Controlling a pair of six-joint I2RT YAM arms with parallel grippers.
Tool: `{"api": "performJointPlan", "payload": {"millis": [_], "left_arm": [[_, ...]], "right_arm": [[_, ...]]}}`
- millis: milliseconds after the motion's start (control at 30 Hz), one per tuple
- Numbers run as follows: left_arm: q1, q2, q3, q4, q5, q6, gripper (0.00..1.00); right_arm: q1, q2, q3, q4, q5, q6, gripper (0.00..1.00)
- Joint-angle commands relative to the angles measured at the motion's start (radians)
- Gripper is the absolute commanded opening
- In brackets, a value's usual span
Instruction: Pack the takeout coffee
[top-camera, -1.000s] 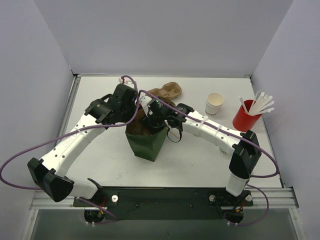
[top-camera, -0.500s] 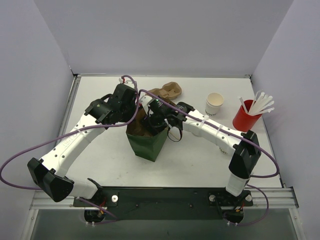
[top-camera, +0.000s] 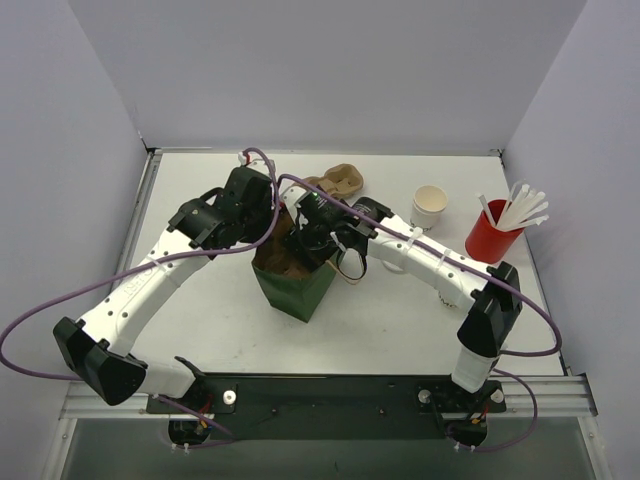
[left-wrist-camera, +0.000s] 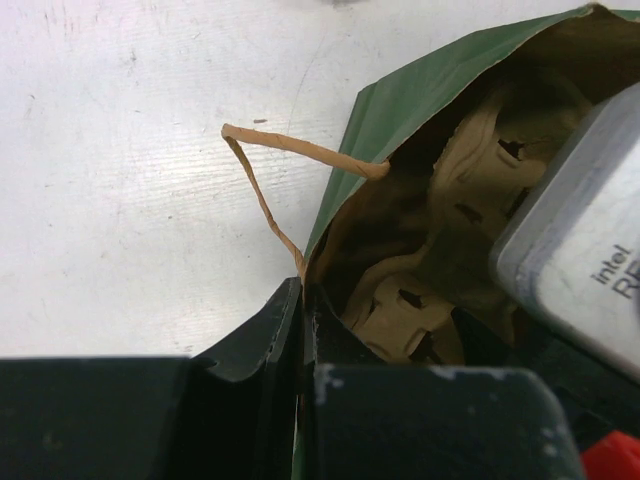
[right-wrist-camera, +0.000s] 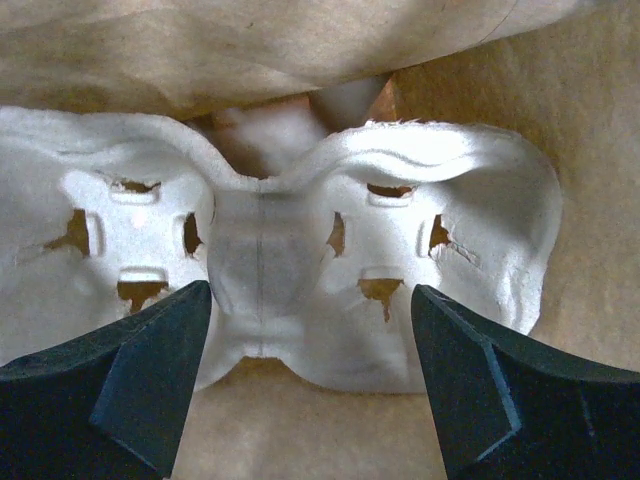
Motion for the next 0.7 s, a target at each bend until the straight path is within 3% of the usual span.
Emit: {"api": "performJointPlan", "payload": {"millis": [0, 333, 667], "left_arm": [[-0.058, 0.004, 0.017, 0.063, 0.084, 0.064, 0.00], [-0.060, 0.010, 0.025, 0.049, 0.083, 0.056, 0.00], [-0.060, 0.017, 0.005, 0.035, 0.054, 0.019, 0.00]], "right_arm": [[0.033, 0.012, 0.087, 0.033, -0.005, -0.021, 0.76], [0.033, 0.042, 0.190, 0.004, -0.056, 0.006, 0.80], [0.007, 0.003, 0.149, 0.056, -0.100, 0.042, 0.81]]}}
